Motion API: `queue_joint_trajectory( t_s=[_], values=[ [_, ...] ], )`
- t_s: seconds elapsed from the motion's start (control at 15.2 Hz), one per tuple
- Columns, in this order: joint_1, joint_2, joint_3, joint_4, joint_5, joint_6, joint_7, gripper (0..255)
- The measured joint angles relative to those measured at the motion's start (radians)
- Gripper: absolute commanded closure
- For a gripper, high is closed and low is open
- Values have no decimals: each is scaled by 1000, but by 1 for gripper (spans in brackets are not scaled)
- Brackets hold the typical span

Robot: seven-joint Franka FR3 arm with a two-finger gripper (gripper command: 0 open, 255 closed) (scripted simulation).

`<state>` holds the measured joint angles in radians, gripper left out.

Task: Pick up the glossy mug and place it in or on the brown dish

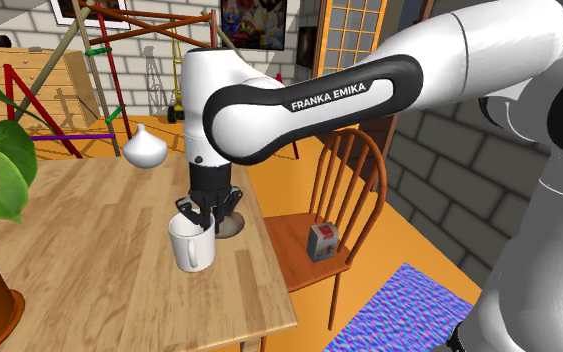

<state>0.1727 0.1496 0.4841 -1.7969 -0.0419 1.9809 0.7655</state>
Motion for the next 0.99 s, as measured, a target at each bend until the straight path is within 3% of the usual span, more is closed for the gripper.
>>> queue_joint_trajectory(
  t_s=[0.33,0.99],
  values=[
    [-52,41,-41,74,-7,-37,-95,255],
    [-141,219,-117,349,-47,-147,-272,255]
  ],
)
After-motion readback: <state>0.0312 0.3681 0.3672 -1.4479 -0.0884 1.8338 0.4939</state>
